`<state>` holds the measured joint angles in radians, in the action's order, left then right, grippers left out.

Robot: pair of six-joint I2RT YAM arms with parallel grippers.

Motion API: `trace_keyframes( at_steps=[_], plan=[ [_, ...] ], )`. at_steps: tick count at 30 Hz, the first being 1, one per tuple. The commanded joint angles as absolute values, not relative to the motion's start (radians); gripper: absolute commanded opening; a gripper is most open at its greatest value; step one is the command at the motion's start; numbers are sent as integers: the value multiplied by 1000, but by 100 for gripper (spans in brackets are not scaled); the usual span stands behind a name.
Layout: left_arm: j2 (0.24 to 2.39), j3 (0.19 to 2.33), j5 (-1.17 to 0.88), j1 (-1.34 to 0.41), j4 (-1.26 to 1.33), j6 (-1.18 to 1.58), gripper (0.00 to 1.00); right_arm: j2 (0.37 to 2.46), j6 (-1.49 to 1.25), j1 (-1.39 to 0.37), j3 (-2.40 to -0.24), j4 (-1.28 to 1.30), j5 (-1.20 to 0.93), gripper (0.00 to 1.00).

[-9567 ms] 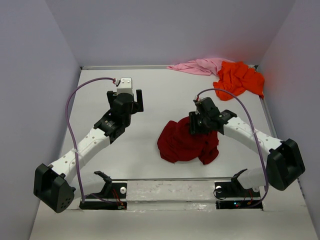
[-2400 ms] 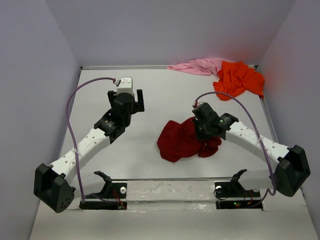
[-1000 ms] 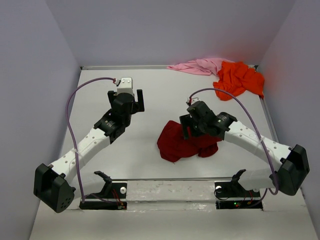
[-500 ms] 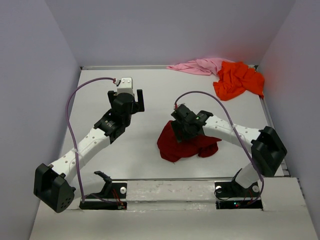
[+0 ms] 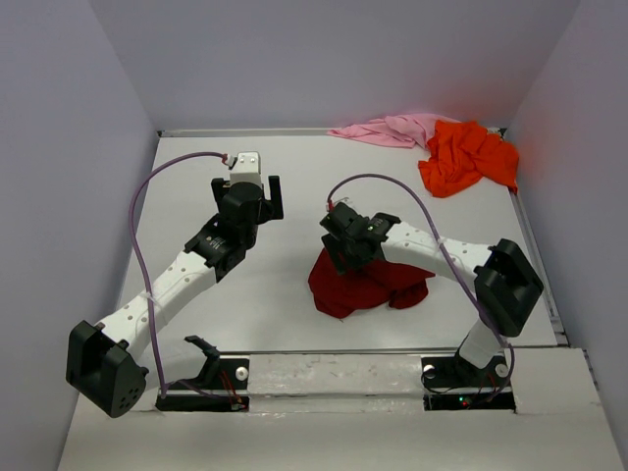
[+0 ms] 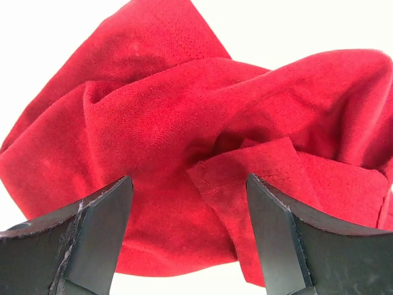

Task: Fold and stack the t-shirts
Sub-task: Flatten out the crumpled T-shirt at the center of the board.

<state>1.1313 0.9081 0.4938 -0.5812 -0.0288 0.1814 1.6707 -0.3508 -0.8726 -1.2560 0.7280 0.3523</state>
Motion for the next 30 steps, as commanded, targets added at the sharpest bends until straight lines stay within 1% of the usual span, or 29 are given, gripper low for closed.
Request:
trace_keyframes(
  at_steps=[1, 11, 17, 25, 30],
  plan=[
    [1129, 930, 502, -580, -21, 181, 99, 1681, -350, -896, -1289, 721, 380, 79],
    [1127, 931, 500, -580, -21, 181, 99, 1663, -371, -905, -1221, 696, 387, 76],
    [1127, 931, 500, -580, -21, 184, 99, 1680, -373, -905, -1193, 684, 405, 69],
    [1127, 931, 499, -580, -21, 183, 99, 1667, -374, -905, -1192, 690, 448, 66],
    [1127, 931, 499, -580, -21, 183, 99, 1667, -373, -905, -1197, 699, 469, 58]
  ],
)
